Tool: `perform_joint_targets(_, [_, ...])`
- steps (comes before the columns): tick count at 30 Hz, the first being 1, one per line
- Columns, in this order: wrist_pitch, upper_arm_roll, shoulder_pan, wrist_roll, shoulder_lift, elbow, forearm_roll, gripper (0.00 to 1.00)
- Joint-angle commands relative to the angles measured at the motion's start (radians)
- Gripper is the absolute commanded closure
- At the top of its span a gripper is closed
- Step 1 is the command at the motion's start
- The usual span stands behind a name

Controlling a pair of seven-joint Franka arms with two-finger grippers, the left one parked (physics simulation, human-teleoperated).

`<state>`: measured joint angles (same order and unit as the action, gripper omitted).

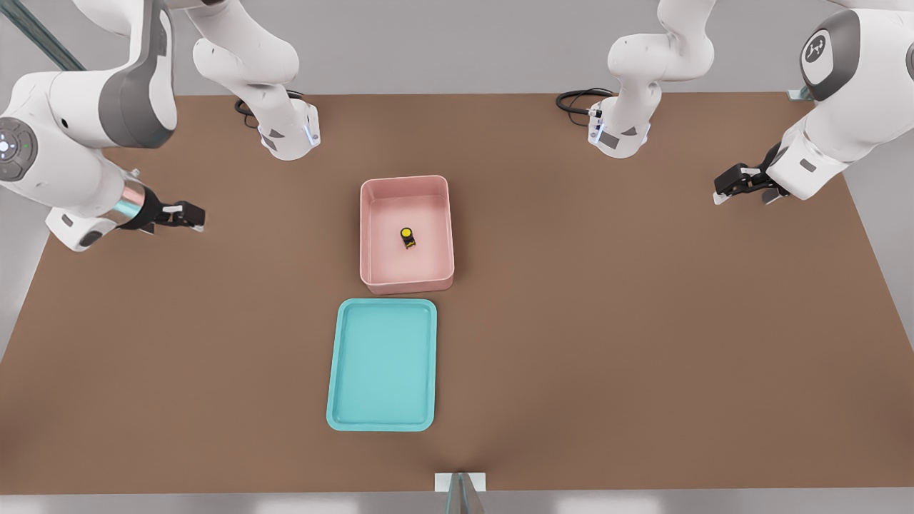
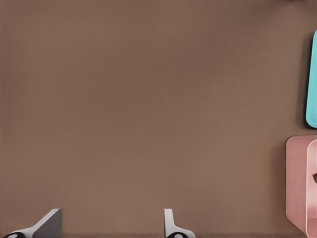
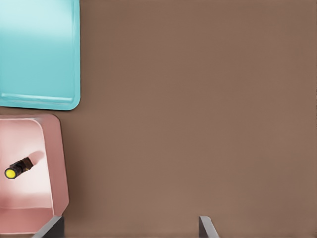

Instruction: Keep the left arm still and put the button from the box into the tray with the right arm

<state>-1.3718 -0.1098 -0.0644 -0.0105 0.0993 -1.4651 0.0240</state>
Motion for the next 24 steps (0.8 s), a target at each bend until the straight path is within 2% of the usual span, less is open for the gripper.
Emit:
perform_joint_targets(1, [0.01,-0.002,0.011,-0.066,0.002,0.003,-0.003,0.0])
perform_joint_targets(2, [0.011,-0.007,0.023,-0.069,0.007,0.003,-0.007,0.0])
perform_joint_targets(4, [0.005,-0.228,0.023,-0.048,0.046,0.003,0.04,0.0])
perform_joint_targets(6, [-0.012,-0.409,0.025,0.107,0.092,0.003,0.042,0.0])
perform_joint_targets(7, [-0.047,-0.438,0.083,0.161,0.114,-0.006,0.042,0.0])
perform_joint_targets(10, [-0.174,-0.439,0.193,0.303,0.155,-0.08,0.039,0.0])
perform_joint_targets(12, [-0.403,-0.446,0.195,0.336,0.06,-0.305,0.033,0.0])
perform_joint_targets(15, [-0.69,-0.439,0.236,0.431,0.06,-0.521,0.033,0.0])
perform_joint_targets(19, [-0.774,-0.439,0.304,0.442,0.163,-0.534,0.042,0.0])
perform_joint_targets(24, [-0.857,-0.436,0.37,0.48,0.261,-0.551,0.137,0.0])
